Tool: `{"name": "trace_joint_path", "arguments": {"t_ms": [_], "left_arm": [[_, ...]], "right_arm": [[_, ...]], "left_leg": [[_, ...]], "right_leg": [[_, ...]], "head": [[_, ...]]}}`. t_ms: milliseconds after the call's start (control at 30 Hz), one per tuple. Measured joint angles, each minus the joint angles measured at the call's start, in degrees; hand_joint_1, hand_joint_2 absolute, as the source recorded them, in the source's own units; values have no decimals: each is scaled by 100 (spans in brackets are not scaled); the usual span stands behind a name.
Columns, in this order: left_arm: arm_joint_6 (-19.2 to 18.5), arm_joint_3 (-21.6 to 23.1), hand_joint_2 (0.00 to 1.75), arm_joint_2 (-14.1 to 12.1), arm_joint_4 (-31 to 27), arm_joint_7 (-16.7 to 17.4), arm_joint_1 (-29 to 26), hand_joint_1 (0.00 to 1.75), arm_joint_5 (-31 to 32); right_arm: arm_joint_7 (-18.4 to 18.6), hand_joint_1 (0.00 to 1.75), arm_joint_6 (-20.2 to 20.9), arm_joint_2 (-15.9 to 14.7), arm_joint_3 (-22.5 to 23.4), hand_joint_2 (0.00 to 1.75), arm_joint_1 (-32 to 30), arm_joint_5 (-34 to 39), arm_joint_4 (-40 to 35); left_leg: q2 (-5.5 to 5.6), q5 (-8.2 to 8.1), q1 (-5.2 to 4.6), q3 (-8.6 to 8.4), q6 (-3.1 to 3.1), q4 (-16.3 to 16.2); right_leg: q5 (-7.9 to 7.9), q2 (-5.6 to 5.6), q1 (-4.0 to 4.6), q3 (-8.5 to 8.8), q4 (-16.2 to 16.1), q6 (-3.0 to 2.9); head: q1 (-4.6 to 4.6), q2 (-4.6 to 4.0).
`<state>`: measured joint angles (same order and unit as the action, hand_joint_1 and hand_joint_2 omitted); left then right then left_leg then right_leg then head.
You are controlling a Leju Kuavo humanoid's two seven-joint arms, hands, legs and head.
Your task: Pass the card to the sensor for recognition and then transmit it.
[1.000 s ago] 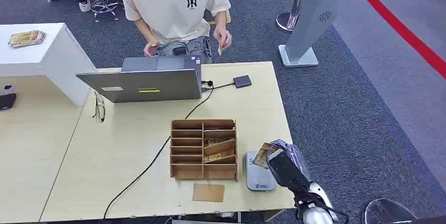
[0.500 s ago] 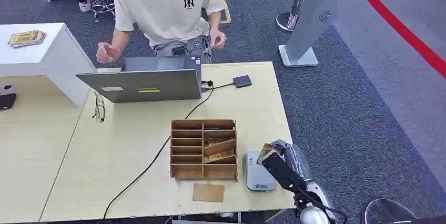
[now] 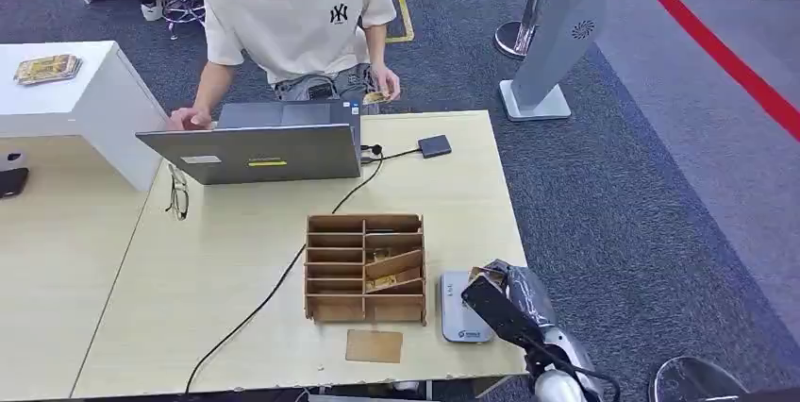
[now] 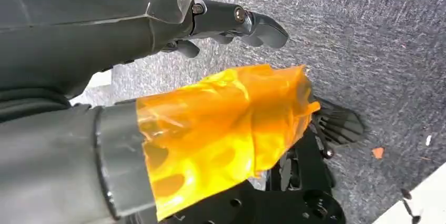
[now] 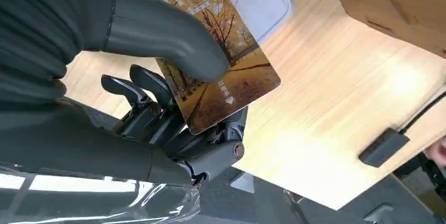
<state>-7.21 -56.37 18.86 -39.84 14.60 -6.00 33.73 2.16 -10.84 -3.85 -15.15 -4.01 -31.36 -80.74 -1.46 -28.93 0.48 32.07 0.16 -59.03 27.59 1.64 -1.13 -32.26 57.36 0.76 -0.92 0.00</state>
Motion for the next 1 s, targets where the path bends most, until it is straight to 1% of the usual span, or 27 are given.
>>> {"name": "trace_joint_path", "arguments": {"t_ms": [167,300,500,1000], "left_arm": [[2,236,0,-2,-109,59,-113,0,-119],[48,355,0,-2,-144,85,-159,0,-173],[92,494,0,-2,-173,110,-207,0,-256],[107,667,0,0,-245,162,-298,0,-359]], "right_arm": [[11,175,24,0,-68,175,100,-59,140],[116,175,-7,4,-140,175,191,-306,262],[149,175,-29,17,-212,175,265,-404,391],[184,175,-35,26,-232,175,325,-483,522]], "left_leg": [[0,0,0,-2,0,0],[0,0,0,-4,0,0],[0,1,0,-5,-1,0],[0,1,0,-5,-1,0]], "right_leg": [[0,0,0,0,0,0],[0,0,0,2,0,0],[0,0,0,3,0,0],[0,0,0,3,0,0]], "head": [[-2,0],[-2,0],[-2,0],[-2,0]]}}
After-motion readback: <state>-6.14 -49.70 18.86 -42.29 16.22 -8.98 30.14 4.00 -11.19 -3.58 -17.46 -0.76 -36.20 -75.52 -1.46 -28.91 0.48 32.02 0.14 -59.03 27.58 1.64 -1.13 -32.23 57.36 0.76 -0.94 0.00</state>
